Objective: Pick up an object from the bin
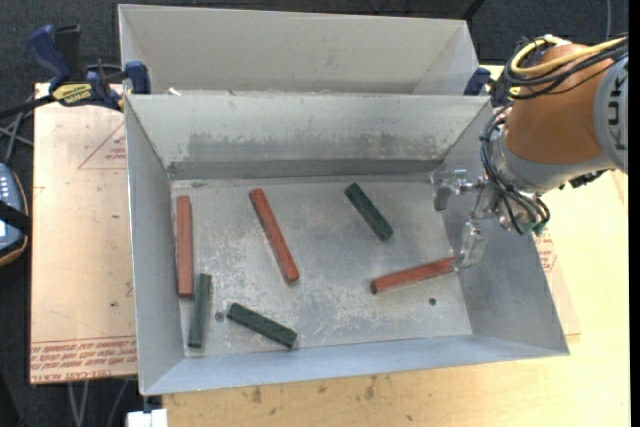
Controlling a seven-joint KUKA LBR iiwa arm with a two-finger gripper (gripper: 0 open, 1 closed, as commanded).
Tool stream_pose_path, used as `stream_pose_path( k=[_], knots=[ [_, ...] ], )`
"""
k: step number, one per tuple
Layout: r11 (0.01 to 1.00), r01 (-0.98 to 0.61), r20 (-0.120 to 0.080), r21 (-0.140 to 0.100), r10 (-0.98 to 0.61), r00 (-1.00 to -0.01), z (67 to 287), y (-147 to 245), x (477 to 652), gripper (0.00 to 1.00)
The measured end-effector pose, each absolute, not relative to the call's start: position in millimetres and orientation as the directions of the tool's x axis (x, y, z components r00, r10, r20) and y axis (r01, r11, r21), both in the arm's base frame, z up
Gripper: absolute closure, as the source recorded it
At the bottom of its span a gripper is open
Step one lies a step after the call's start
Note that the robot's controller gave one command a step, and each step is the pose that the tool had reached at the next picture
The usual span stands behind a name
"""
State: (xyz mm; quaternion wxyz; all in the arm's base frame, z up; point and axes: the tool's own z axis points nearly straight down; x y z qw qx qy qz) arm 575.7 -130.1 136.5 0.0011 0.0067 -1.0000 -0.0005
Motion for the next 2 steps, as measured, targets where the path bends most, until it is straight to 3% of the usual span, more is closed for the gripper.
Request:
stream_pose_path(
  k=[1,2],
  knots=[
    [0.993,-0.12,-0.006,-0.001,-0.12,-0.993,87,-125,536.9,0.0],
    [0.999,0.036,-0.005,0.001,0.036,-0.999,70,-122,563.2,1.0]
  ],
)
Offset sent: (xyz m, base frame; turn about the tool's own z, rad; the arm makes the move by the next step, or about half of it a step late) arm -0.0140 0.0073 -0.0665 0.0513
